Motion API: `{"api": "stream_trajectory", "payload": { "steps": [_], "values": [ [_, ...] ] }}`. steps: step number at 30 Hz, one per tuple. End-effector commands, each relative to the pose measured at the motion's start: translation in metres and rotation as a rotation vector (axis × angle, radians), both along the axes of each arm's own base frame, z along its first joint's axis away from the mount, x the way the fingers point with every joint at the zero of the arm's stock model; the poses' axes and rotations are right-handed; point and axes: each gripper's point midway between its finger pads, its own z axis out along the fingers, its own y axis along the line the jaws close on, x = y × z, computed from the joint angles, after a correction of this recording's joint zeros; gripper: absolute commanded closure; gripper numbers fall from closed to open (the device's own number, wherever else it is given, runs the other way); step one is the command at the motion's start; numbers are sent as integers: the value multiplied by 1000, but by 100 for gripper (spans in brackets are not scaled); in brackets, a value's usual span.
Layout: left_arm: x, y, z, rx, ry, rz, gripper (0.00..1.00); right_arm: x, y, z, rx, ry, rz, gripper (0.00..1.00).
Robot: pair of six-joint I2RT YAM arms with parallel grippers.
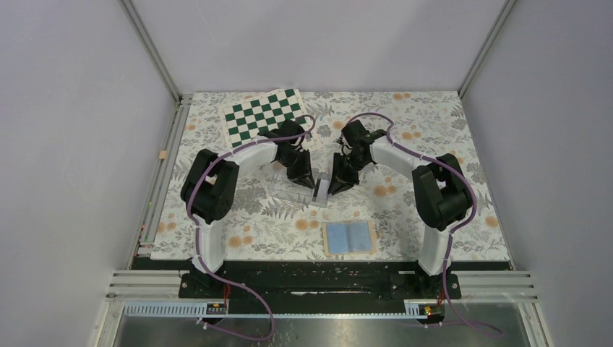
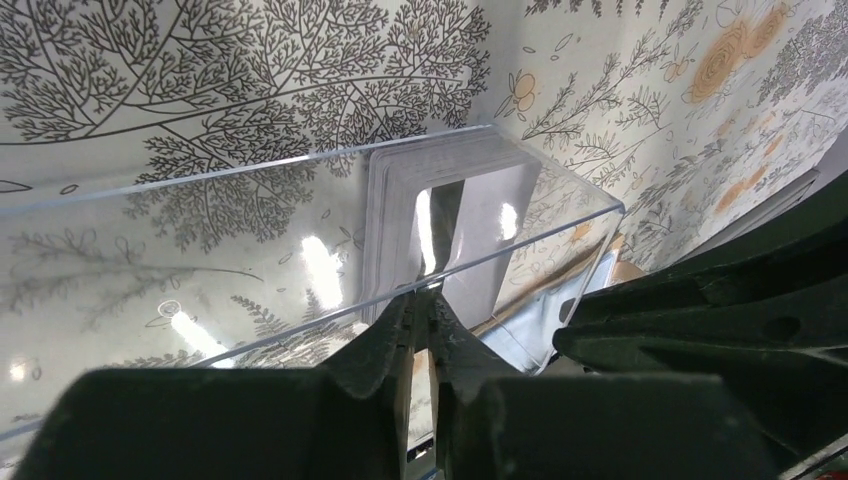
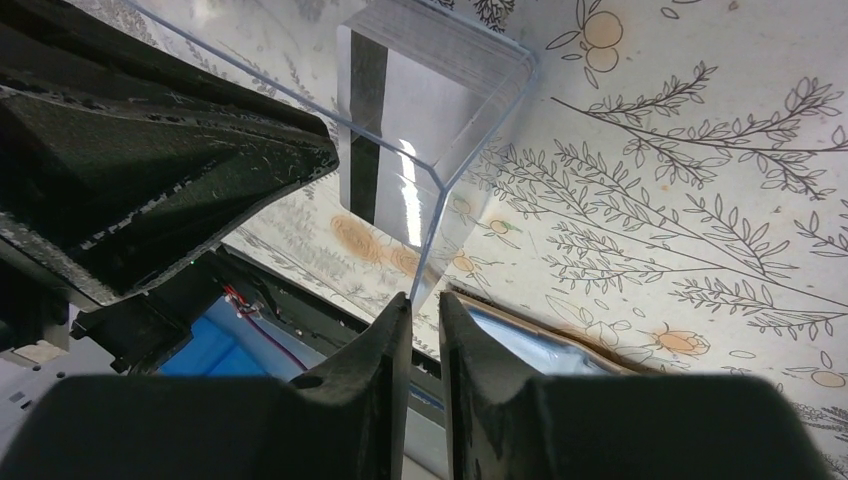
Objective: Put the credit cards into the card holder
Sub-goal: Pick up the credit card from the storage box.
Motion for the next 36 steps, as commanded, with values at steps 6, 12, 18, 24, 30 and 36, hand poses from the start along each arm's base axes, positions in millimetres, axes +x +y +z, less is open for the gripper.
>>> {"api": "stream_trajectory", "payload": {
  "steps": [6, 12, 18, 24, 30, 36],
  "values": [
    [10, -3, 4, 18, -48, -21, 91, -3, 8, -1, 14, 15, 25, 79],
    [10, -3, 1, 30, -50, -22, 80, -4, 9, -1, 16, 18, 29, 80],
    [8, -9, 1, 28, -52, -38, 94, -4, 9, -1, 17, 18, 29, 80],
    [7, -12, 4, 24, -58, -46, 100, -5, 10, -3, 18, 24, 32, 80],
    [5, -16, 14, 10, -73, -50, 100, -5, 10, -2, 20, 24, 32, 81],
    [7, -21, 28, -13, -102, -55, 100, -6, 10, -3, 20, 28, 33, 81]
  ]
}}
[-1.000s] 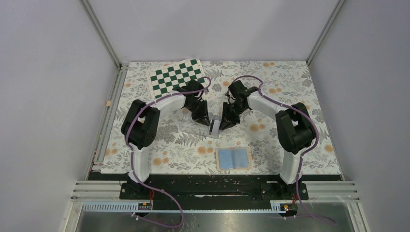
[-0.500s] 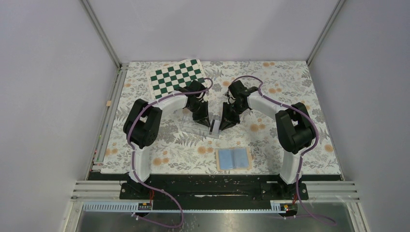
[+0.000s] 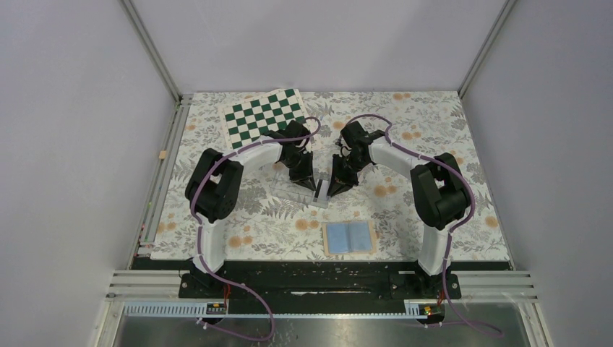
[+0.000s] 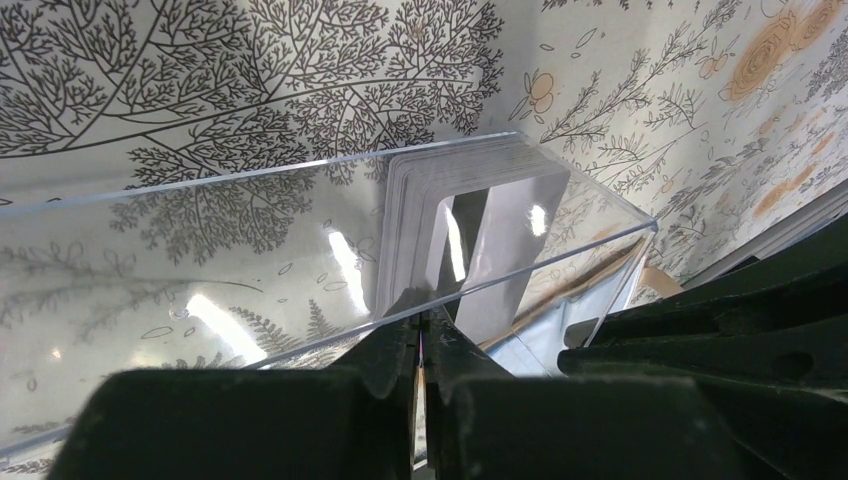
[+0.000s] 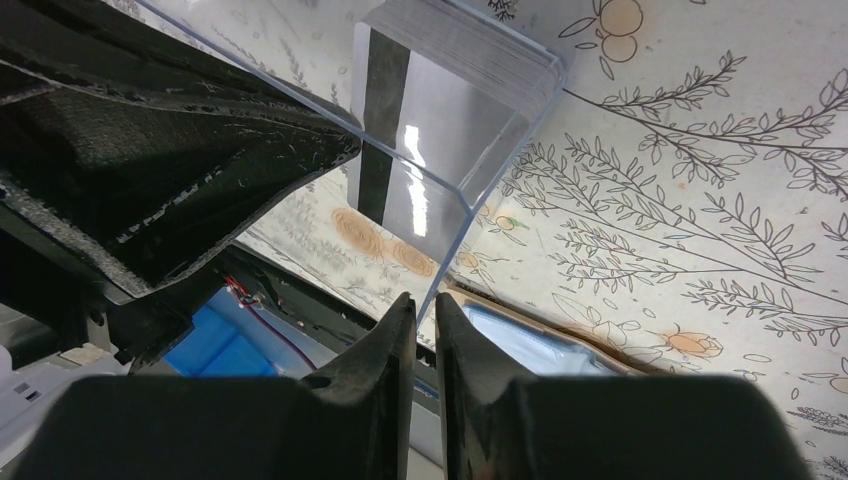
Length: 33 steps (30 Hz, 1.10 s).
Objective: Put the credit cards into the card holder
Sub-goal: Pick up the credit card from the storage box.
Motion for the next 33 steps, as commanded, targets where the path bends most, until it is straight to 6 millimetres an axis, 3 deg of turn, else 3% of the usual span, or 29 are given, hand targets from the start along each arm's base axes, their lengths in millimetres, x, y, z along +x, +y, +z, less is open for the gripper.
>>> {"api": "stream_trajectory", "payload": {
  "steps": [1, 8, 14, 21, 33],
  "values": [
    [10, -17, 37, -65, -92, -20, 100, -1, 6, 0, 8, 3, 20, 81],
    [10, -10, 42, 21, -129, -39, 100, -1, 6, -1, 8, 3, 19, 82],
    [6, -9, 33, 78, -129, -66, 100, -2, 6, -2, 8, 10, 19, 82],
    [1, -8, 27, 138, -134, -100, 88, -2, 6, -2, 9, 11, 21, 82],
    [0, -9, 20, 185, -133, -135, 87, -3, 7, -3, 11, 15, 21, 82]
  ]
}}
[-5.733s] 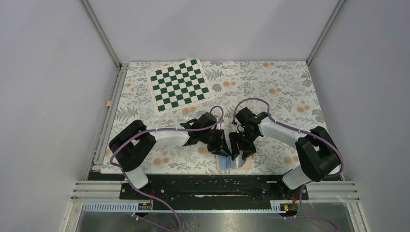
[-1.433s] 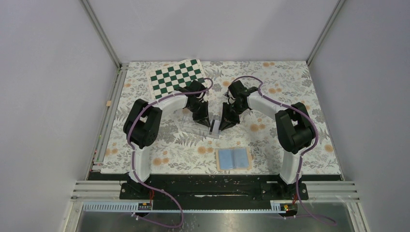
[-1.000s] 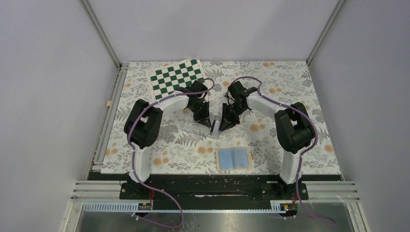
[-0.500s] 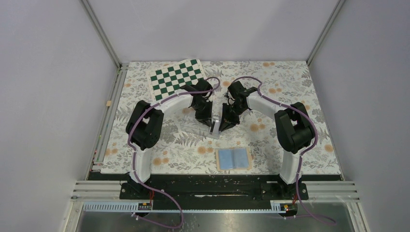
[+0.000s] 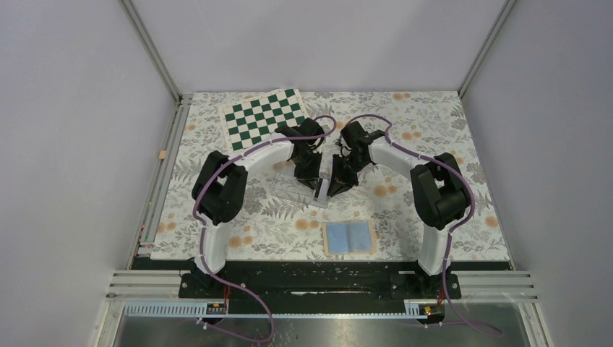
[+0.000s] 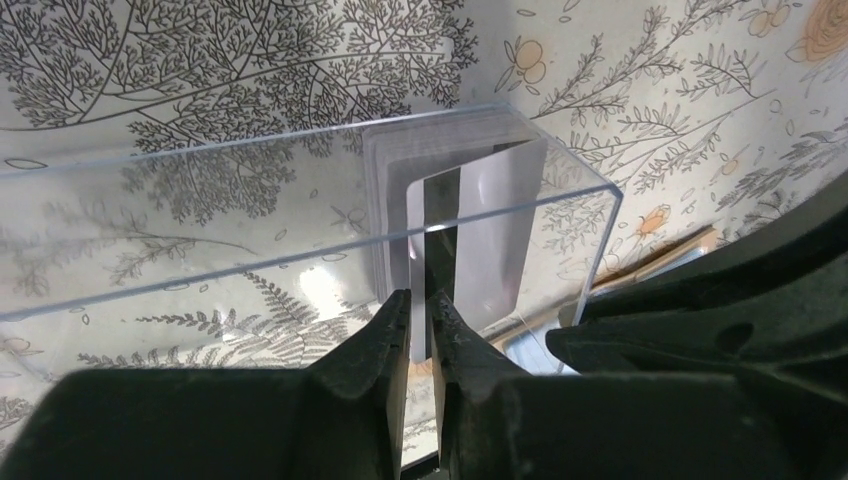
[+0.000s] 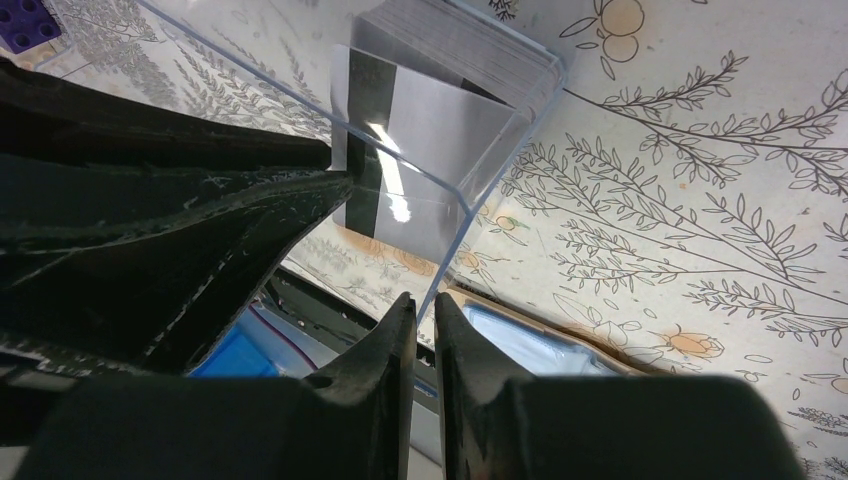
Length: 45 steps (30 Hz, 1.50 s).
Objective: Put the credit cards into the card holder
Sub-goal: Pick up the credit card from the storage box.
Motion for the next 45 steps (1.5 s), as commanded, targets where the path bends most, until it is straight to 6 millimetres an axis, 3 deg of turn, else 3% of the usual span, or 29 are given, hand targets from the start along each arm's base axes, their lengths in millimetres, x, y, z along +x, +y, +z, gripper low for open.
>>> {"api": "stream_trajectory", "payload": {
  "steps": [1, 12, 15, 20, 27, 33, 40, 43, 45],
  "values": [
    [6, -6, 7, 1, -29, -22, 87, -3, 7, -2, 11, 12, 22, 82],
    [-4, -38, 43, -249, 26, -24, 90, -3, 7, 0, 14, 11, 23, 82],
    [-4, -41, 49, -327, 50, -8, 86, -4, 6, -1, 12, 11, 24, 83],
    [-10, -39, 44, -374, 98, -2, 78, -3, 6, -1, 13, 11, 25, 83],
    [-15, -42, 45, -428, 125, -23, 78, -3, 7, 0, 15, 9, 25, 83],
    [-14, -36, 31, -373, 127, -25, 78, -3, 7, 0, 17, 9, 26, 83],
    [-6, -20, 15, -249, 85, 14, 96, -3, 7, 2, 18, 4, 29, 80],
    [-4, -17, 14, -236, 80, 21, 100, -2, 5, 11, 20, -24, 41, 73],
    [-2, -17, 18, -244, 67, 22, 100, -1, 1, 18, 7, -52, 45, 62]
  ]
}}
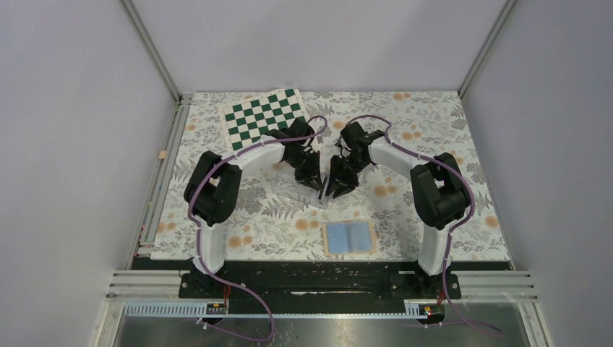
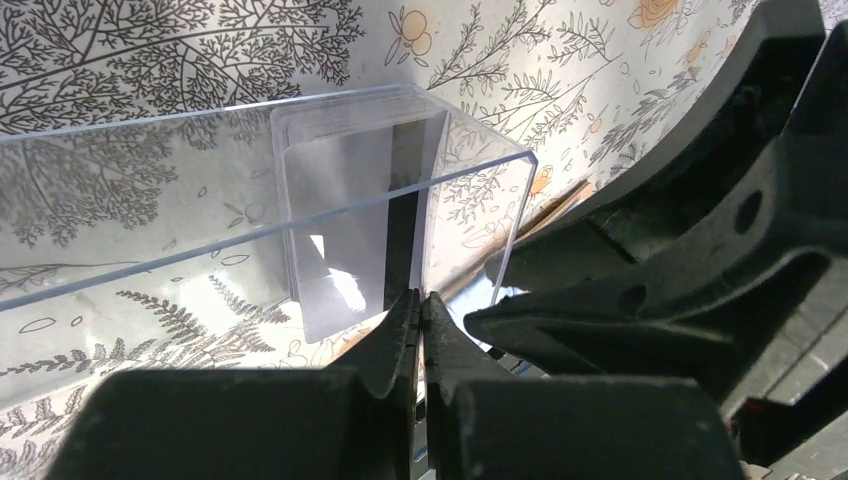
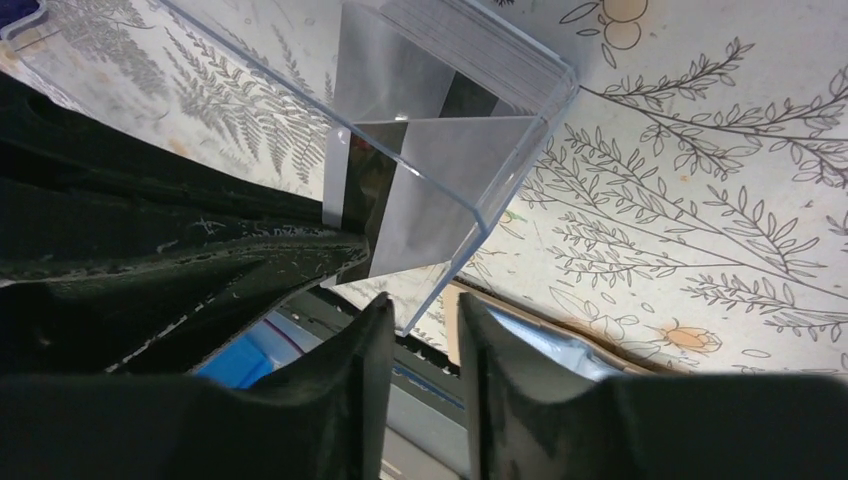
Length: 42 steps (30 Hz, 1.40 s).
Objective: Put the credit cards into the card holder
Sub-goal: Pick up the credit card from the storage box.
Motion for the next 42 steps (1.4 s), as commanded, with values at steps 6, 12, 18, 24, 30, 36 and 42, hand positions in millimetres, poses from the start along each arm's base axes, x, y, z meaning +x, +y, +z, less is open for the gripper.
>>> {"api": "stream_trajectory", "payload": {
  "steps": [6, 12, 18, 24, 30, 36, 42],
  "values": [
    [23, 5, 51, -118, -136, 86, 100, 6, -4, 59, 46, -187, 28, 35],
    [21, 27, 117, -237, -265, 148, 100, 3, -11, 103, 121, -318, 27, 13],
    [-13, 37, 147, -408, -258, 182, 100, -12, 1, 152, 398, -426, 30, 6],
    [-62, 35, 181, -705, -220, 157, 100, -43, 9, 174, 653, -394, 41, 12],
    [-91, 42, 196, -850, -185, 158, 100, -61, 17, 196, 887, -344, 33, 32],
    [-99, 44, 197, -865, -163, 142, 100, -67, 19, 206, 1005, -300, 60, 49],
    [-99, 44, 192, -838, -154, 136, 100, -68, 21, 207, 1027, -245, 66, 63]
  ]
}}
